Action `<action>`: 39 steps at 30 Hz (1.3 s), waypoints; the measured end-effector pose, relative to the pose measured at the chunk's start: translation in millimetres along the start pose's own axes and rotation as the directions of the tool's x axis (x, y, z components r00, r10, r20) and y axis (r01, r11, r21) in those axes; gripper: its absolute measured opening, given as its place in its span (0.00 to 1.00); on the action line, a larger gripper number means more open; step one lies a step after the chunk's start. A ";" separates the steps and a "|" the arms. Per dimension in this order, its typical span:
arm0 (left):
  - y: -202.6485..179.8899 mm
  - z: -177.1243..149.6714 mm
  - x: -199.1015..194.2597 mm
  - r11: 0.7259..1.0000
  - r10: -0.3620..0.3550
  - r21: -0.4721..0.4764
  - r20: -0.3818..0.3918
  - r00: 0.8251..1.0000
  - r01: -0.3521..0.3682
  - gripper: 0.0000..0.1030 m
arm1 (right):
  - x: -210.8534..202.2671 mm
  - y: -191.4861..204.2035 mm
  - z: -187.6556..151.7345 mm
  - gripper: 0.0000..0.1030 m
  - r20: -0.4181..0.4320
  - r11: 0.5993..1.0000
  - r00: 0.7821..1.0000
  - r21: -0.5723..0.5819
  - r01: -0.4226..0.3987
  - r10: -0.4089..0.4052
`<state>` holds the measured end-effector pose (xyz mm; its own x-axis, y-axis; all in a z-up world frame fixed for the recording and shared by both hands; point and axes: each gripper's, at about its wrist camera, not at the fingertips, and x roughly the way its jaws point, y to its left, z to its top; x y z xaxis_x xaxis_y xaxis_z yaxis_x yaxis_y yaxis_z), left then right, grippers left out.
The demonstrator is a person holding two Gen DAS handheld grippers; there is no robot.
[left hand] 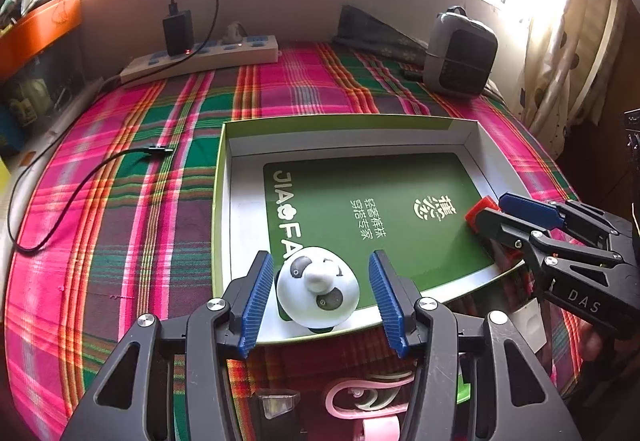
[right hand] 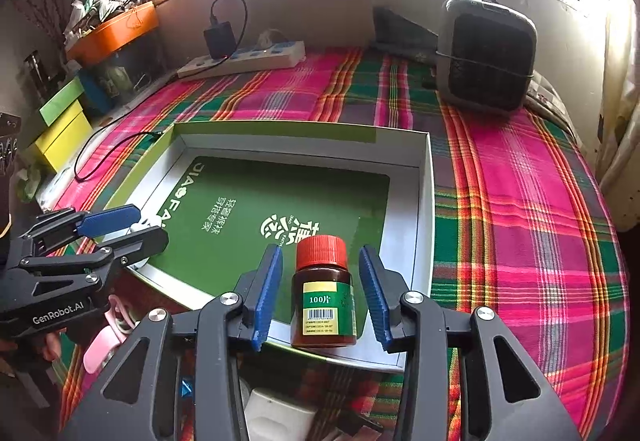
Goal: Organize rigid objects
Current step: 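Open the left tool on the tray while the right tool releases the jar there, then reach the left tool to the black flashlight while the right tool reaches the black lighter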
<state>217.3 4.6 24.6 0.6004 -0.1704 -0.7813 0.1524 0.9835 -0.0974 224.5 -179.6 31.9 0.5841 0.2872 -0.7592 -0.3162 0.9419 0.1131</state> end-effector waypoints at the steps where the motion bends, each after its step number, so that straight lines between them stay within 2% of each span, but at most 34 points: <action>1: -0.3 -0.2 -0.5 1.000 0.001 -0.001 0.001 1.000 -0.001 0.48 | -1.3 0.1 -0.3 0.40 0.005 1.000 1.000 0.001 0.000 0.000; 14: 1.4 -11.5 -23.9 1.000 0.015 -0.027 0.057 0.998 -0.013 0.48 | -15.3 1.2 -5.6 0.40 0.047 1.000 0.999 0.018 0.018 -0.018; 17: 1.5 -16.0 -33.9 0.998 0.052 -0.029 0.080 0.995 -0.050 0.48 | -23.2 2.6 -7.2 0.40 0.068 1.000 0.997 0.023 0.022 -0.023; 22: 5.6 -24.7 -51.8 0.998 0.042 -0.046 0.106 0.994 -0.037 0.48 | -36.7 3.6 -14.4 0.40 0.088 0.999 0.995 0.032 0.037 -0.040; 28: 16.3 -40.3 -60.7 0.995 0.064 -0.079 0.098 0.993 -0.057 0.48 | -49.9 -0.2 -25.4 0.40 0.101 0.997 0.994 0.061 0.038 -0.044; 39: 32.0 -68.4 -71.2 0.990 0.055 -0.136 0.093 0.994 -0.042 0.48 | -67.7 -5.2 -54.2 0.40 0.104 0.991 0.991 0.111 0.071 -0.082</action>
<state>125.8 52.3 35.0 0.6784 -0.1211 -0.7246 0.0188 0.9889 -0.1476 146.0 -213.4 48.0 0.6824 0.2250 -0.6955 -0.1893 0.9734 0.1292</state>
